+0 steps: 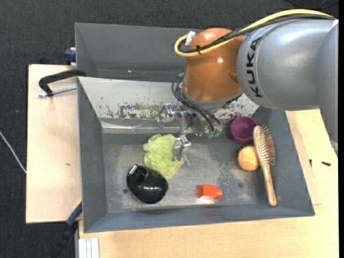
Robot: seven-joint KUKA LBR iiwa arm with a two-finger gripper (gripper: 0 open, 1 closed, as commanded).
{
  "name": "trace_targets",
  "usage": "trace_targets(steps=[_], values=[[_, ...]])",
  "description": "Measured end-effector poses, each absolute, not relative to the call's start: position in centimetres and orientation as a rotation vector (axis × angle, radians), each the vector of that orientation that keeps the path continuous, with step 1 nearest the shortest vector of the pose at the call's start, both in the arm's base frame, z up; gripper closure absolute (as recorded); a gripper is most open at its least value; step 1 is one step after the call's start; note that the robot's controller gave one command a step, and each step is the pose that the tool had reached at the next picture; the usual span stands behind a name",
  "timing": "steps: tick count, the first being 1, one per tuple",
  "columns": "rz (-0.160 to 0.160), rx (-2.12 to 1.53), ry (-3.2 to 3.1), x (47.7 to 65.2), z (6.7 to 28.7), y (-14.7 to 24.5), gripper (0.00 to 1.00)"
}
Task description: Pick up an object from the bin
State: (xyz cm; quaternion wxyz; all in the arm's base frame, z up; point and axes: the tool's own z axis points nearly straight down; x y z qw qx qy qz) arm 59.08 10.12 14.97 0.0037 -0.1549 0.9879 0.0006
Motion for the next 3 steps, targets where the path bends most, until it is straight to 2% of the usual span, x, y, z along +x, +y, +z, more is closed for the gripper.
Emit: trace_targets(steps=[1,2,3], values=[[0.001,-0.413,3.114,59.8,8.1,10.4,0.00],[0.005,-0.442,3.090,60.8,6.7,10.8,1.00],[0.004,-0.471,3.082,60.8,7.3,10.8,1.00]])
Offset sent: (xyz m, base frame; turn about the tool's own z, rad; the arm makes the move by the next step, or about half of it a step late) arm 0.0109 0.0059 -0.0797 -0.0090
